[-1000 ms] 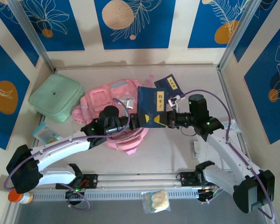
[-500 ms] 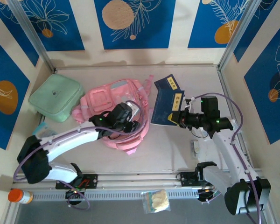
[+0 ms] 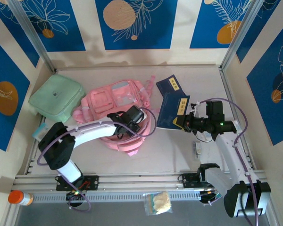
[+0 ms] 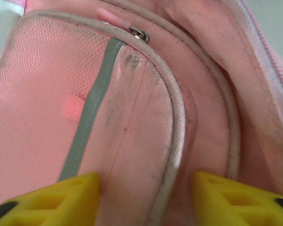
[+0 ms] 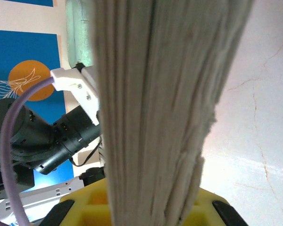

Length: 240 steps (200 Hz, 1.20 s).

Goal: Pack books, pencil case, and school supplies into a backpack

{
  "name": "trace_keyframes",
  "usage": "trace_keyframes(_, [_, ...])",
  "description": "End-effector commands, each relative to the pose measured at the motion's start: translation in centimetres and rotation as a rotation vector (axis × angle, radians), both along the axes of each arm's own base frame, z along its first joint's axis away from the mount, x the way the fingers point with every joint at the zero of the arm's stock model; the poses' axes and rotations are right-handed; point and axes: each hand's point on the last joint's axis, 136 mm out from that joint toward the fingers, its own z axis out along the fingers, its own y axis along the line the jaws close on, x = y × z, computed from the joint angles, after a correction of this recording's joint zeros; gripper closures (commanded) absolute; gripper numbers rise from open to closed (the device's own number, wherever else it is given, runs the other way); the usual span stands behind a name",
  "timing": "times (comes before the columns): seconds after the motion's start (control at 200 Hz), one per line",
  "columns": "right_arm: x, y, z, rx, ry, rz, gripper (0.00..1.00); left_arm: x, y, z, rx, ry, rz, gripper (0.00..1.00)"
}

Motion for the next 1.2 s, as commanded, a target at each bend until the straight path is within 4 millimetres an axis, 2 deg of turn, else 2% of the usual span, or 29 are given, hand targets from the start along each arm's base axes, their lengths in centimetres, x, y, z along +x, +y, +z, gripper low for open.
trace_keyframes(0.0, [-0.3,0.4,0.6,0.029,-0.027,0.039,1.0,1.9,0.6,1.4,0.059,-0.082,0.015,0.62])
trace_keyframes(0.12, [-0.2,0.3,0.2,0.022,-0.011,0.04,1.0,2.0,0.6,2.8,0.056,-0.107,-0.003,0.84])
trace_keyframes(0.255, [-0.3,0.2,0.0,0.004,-0.003,0.059,1.0,2.2,0.7,6.2,0.015,-0.177,-0.018,0.96])
trace_keyframes(0.365, [-0.6,0.1,-0.8,-0.009,0.03,0.064,1.0,2.7,1.3,10.0,-0.017,-0.26,-0.002,1.0])
trace_keyframes(0.53, [-1.5,1.6,-2.2,-0.002,0.085,0.114,1.0,3.6,2.1,15.6,-0.101,-0.369,0.018,1.0])
trace_keyframes(0.67, [-1.8,4.6,-3.3,-0.002,0.106,0.189,1.0,4.1,2.5,19.1,-0.194,-0.405,0.022,1.0])
trace_keyframes(0.82, [-0.9,10.0,-4.0,-0.026,0.079,0.304,1.0,4.1,2.3,21.3,-0.237,-0.433,0.009,1.0])
trace_keyframes(1.051, [4.2,17.5,-4.8,-0.001,0.041,0.372,1.0,4.0,2.1,22.1,-0.296,-0.428,0.027,1.0])
trace_keyframes(1.196, [8.1,19.9,-7.9,-0.046,0.046,0.318,0.96,4.4,2.4,22.2,-0.32,-0.422,0.08,1.0])
